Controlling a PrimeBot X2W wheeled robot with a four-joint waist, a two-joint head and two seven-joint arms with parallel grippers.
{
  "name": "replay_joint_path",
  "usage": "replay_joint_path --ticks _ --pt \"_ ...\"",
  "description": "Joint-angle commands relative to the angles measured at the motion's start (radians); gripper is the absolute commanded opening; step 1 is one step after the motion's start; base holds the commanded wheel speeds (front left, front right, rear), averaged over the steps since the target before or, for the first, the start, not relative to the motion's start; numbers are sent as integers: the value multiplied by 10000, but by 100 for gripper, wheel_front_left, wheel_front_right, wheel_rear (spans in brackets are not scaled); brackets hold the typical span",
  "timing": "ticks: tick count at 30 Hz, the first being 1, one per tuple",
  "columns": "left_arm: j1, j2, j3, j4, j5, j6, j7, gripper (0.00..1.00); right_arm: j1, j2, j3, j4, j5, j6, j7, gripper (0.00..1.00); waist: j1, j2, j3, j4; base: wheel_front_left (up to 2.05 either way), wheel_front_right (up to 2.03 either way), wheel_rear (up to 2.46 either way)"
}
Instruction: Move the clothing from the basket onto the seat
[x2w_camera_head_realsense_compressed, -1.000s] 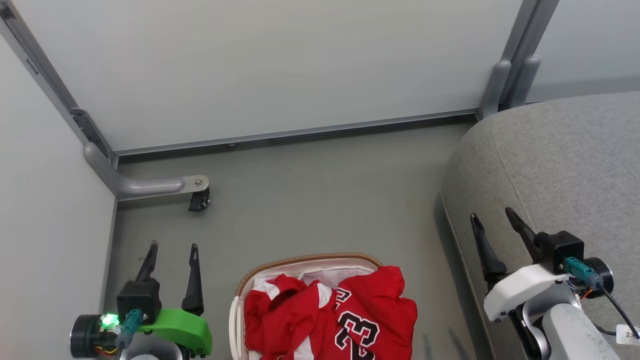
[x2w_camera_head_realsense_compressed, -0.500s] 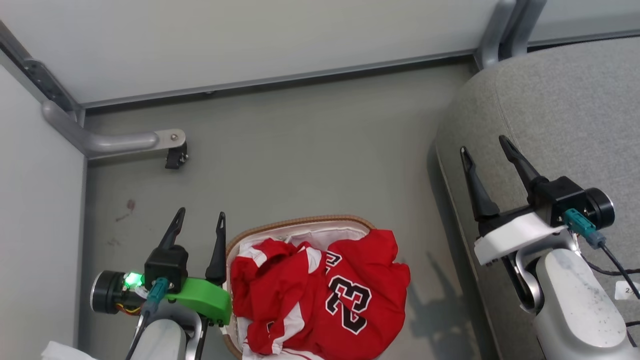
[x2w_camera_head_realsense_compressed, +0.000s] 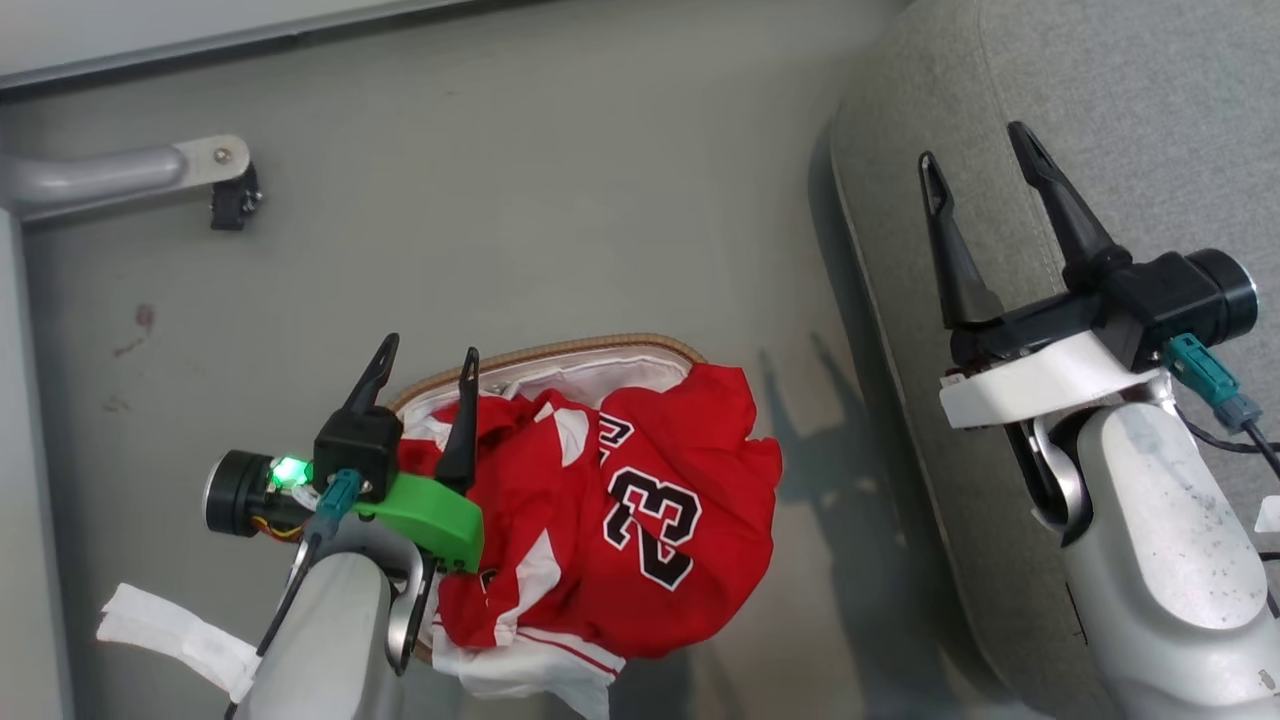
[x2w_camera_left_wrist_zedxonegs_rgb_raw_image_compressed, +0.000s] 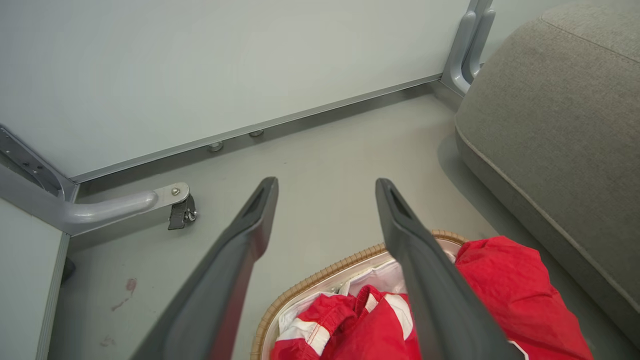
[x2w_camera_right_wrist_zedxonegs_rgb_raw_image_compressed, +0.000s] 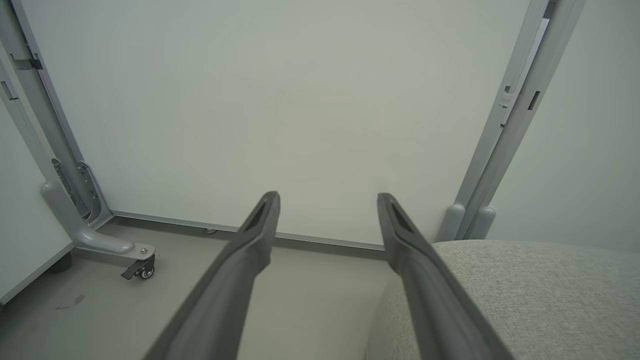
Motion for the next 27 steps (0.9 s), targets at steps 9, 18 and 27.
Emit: replay_joint_path --ticks 9,18,27 --pt "-1027 289 -136 868 78 -171 5 100 -743 166 189 -466 -102 -8 -20 100 -1 0 1963 -1129 0 0 0" --pt "-1738 377 -231 2048 -116 -236 4 100 -1040 332 -47 -774 -84 -6 -20 100 -1 0 2944 -1539 0 0 0" --pt "-2273 625 -458 3183 -124 -247 5 100 -1127 459 -256 -1123 -150 -8 -20 100 -1 0 3700 -1954 0 0 0"
